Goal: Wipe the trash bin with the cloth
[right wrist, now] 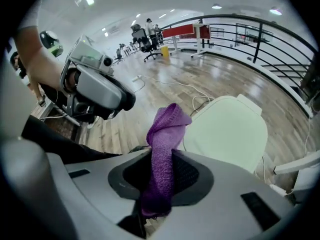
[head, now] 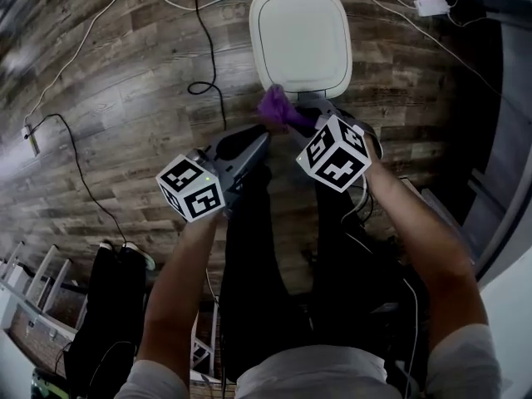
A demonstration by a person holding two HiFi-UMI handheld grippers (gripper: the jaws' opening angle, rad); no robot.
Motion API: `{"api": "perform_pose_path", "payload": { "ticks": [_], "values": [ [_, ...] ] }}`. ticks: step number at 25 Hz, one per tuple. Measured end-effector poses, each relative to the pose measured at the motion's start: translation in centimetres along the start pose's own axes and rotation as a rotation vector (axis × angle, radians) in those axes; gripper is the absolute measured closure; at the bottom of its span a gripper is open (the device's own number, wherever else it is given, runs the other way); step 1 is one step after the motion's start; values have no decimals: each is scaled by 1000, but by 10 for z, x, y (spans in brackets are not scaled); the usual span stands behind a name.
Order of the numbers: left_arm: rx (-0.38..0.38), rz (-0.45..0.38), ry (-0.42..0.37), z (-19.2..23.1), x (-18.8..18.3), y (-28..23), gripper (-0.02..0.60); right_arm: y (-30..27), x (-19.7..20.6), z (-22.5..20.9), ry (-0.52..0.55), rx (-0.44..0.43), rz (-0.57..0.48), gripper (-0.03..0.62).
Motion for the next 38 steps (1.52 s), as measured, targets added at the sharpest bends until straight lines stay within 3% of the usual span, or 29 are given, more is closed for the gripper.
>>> {"api": "perform_pose_path", "payload": {
  "ticks": [9,14,22,25,34,38],
  "values": [
    [43,68,-84,-37,-6,-55,572,59,57,-43,-186,119,-140,494],
    [-3,94,-90,-51,-7,-91,572,88,101,-81,-279,183,-188,494],
    [-105,134,-176,-69,-21,-144,571,104,154,-160,-312,249,-215,493],
    [-131,156,-215,-72,-34,-159,571,106,159,-183,-291,259,-196,493],
    [-84,206,-286,-42,-76,-176,572,97,135,-217,-275,316,-113,493],
    [-60,298,-314,-18,-92,-180,571,82,118,-230,-261,355,-47,493]
  ]
}}
Point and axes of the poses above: the fingertips, and each gripper's own axes: y backward along the fingers, z to its left, x out of its underside, the point moved 8 cm from there along y, backward along the fingers, and after that the axes turned 5 degrees about -z, right-handed, at the moved point
